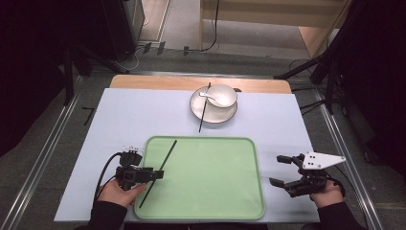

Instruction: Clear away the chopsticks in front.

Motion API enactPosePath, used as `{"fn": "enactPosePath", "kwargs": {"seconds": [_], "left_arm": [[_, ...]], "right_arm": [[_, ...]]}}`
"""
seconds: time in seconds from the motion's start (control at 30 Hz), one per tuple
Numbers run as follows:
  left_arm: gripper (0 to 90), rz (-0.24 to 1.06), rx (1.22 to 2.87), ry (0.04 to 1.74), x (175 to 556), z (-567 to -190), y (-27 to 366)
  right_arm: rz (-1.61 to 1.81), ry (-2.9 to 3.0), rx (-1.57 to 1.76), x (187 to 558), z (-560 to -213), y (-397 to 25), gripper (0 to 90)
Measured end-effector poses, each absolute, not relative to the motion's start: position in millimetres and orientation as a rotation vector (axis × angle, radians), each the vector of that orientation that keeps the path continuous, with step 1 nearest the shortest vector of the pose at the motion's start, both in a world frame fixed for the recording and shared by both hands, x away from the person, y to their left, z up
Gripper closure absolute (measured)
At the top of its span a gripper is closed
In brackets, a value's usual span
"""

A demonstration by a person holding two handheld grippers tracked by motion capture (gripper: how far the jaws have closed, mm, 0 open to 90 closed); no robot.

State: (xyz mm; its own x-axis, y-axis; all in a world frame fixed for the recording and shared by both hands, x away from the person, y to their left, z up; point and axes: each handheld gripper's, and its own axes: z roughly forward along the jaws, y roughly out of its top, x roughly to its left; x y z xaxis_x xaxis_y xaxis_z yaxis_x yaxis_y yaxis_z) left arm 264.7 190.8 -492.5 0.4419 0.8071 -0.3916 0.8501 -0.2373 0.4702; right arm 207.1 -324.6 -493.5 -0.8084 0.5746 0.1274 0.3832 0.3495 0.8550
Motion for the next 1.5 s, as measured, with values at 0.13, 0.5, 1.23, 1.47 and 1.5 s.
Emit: {"fn": "enactPosePath", "kwargs": {"seconds": [0.13,0.5,1.23,1.47,1.5], "left_arm": [[35.1,-0.032,2.07,1.273,267.9,-487.1,193.0],[25.4,-0.072,2.049,1.186,293.8,-490.3,198.6],[31.2,-0.085,2.101,1.093,351.5,-468.3,164.1],[33.0,-0.064,2.124,1.074,372.2,-458.8,146.4],[33.1,-0.067,2.126,1.075,375.8,-457.0,144.3]], "right_arm": [[1.448,2.414,0.87,205.8,-493.6,-325.4,16.4],[1.439,2.406,0.895,199.3,-494.0,-328.9,16.4],[1.419,2.376,0.951,183.5,-495.5,-338.6,16.4],[1.42,2.373,0.947,183.7,-495.4,-338.7,16.4],[1.421,2.374,0.947,183.7,-495.5,-338.7,16.4]]}}
